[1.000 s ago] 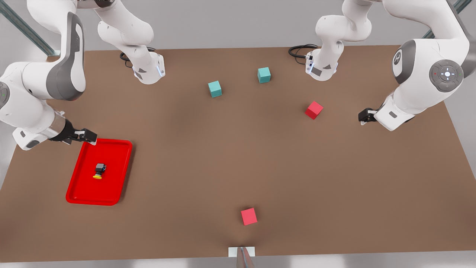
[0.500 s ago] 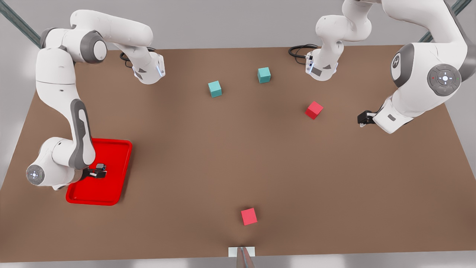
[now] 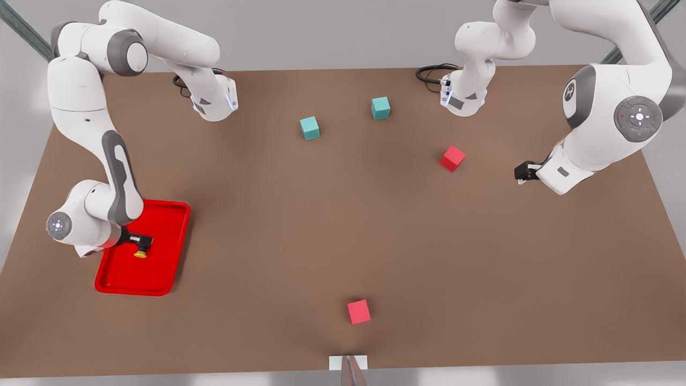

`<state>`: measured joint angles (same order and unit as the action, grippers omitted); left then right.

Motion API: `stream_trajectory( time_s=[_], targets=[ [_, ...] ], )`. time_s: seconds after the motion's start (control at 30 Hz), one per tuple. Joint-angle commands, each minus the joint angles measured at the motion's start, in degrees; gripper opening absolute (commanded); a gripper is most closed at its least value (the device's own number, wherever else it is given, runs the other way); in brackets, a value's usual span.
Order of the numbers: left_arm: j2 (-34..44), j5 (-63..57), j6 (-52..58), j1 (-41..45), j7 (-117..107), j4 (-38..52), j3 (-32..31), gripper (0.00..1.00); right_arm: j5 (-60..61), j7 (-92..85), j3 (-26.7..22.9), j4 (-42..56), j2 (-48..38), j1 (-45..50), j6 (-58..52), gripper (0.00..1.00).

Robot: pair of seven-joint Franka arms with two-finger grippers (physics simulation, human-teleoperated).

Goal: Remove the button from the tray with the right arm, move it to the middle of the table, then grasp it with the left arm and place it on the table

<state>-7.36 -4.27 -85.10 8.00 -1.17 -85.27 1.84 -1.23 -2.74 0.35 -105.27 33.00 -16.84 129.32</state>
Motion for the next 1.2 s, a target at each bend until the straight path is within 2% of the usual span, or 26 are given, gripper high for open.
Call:
stream_trajectory(
  time_s=[0.0, 0.23, 0.73, 0.77, 0.87, 1.0, 1.17],
  targets=[
    [0.06, -0.03, 0.02, 0.00, -0.06, 0.01, 0.01, 1.00, 0.00, -3.15, 0.00, -1.34, -0.04, 0.31, 4.36, 1.00],
    [-0.29, -0.03, 0.02, 0.00, -0.06, 0.01, 0.01, 1.00, 0.00, -3.15, 0.00, -2.04, 1.37, -0.65, 9.28, 1.00],
    [-0.38, -0.03, 0.02, 0.00, -0.06, 0.01, 0.01, 1.00, 0.09, -2.98, 0.00, -4.33, 1.98, -1.09, 8.84, 1.00],
    [-0.38, -0.03, 0.02, -0.01, -0.06, 0.01, 0.01, 1.00, 0.09, -3.07, 0.00, -4.33, 1.98, -1.01, 8.58, 0.77],
    [-0.38, -0.03, 0.02, 0.00, -0.06, 0.10, 0.01, 1.00, 0.09, -2.54, 0.00, -4.33, 1.89, -0.57, 8.58, 0.73],
    [-0.38, -0.03, 0.02, -0.09, -0.06, 0.01, 0.01, 1.00, 0.09, -2.80, 0.00, -4.06, 1.80, -0.13, 7.70, 0.61],
    [-0.38, -0.03, 0.02, -0.09, -0.06, 0.10, 0.09, 1.00, 0.09, -3.24, 0.00, -3.89, 1.54, 0.05, 7.52, 0.62]
  ],
)
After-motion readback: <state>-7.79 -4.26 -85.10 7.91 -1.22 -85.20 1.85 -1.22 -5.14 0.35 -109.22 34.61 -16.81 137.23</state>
